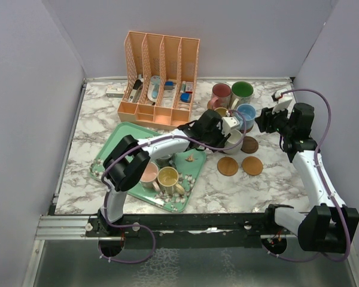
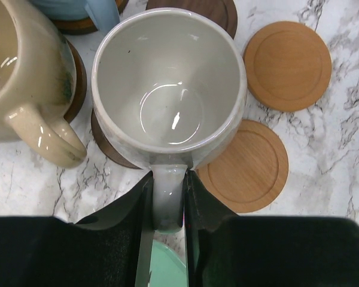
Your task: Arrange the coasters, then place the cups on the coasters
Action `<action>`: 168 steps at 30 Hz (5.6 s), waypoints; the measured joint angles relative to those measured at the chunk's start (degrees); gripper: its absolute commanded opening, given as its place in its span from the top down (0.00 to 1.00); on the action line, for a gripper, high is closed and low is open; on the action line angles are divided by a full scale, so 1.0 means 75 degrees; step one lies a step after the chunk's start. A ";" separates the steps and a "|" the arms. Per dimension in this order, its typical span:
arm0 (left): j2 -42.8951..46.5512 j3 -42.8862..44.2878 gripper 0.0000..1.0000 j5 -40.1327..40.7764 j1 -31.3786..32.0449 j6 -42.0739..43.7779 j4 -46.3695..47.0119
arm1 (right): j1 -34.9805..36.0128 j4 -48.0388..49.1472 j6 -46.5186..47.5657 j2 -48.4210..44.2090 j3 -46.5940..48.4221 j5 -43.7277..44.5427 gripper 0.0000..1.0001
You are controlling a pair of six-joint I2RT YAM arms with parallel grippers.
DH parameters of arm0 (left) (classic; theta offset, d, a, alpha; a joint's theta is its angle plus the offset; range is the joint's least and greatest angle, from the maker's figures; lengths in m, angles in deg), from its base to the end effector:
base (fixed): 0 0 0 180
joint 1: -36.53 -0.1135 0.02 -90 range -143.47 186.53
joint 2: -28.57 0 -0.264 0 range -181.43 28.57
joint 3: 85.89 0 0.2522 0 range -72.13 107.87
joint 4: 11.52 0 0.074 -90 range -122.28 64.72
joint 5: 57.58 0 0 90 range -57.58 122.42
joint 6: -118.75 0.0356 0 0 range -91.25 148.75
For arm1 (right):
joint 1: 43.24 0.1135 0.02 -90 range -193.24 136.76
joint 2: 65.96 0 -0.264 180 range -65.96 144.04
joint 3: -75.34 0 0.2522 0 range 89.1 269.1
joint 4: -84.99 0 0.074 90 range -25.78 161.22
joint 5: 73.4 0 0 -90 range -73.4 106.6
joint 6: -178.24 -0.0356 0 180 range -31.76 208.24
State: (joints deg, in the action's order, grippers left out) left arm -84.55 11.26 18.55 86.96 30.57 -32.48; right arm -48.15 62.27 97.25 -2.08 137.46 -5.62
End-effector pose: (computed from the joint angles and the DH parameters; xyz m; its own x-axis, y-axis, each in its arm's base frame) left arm 0.2819 -0.3546 0.2217 -0.3549 0.4779 -0.8035 0.8822 0.4558 -0.1186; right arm 0.2534 -0.0083 0.2985 -0.3665 -0.1140 -0.9234 -0.3251 0.9456 0.0122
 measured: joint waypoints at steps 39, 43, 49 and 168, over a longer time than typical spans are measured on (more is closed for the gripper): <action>-0.2550 0.3719 1.00 0.0146 0.0510 -0.0227 -0.1055 | -0.0807 0.0000 -0.0909 0.0408 0.0029 0.1676 0.21; -0.2649 0.3847 1.00 0.0227 0.0522 -0.0262 -0.1055 | -0.0807 0.0000 -0.0909 0.0408 0.0029 0.1676 0.21; -0.2760 0.4112 1.00 0.0341 0.0592 -0.0306 -0.1113 | -0.0807 0.0000 -0.0909 0.0408 0.0029 0.1673 0.21; 0.3287 -0.0772 0.31 0.0731 -0.2594 0.2200 -0.4202 | -0.0810 -0.0635 0.0038 0.0670 0.0414 -0.0702 0.21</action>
State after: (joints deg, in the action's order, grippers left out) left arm -59.89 5.47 24.04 67.51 47.07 -64.00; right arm -54.23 57.51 97.54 2.94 140.56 -10.89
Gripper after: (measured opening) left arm 0.694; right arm 0.789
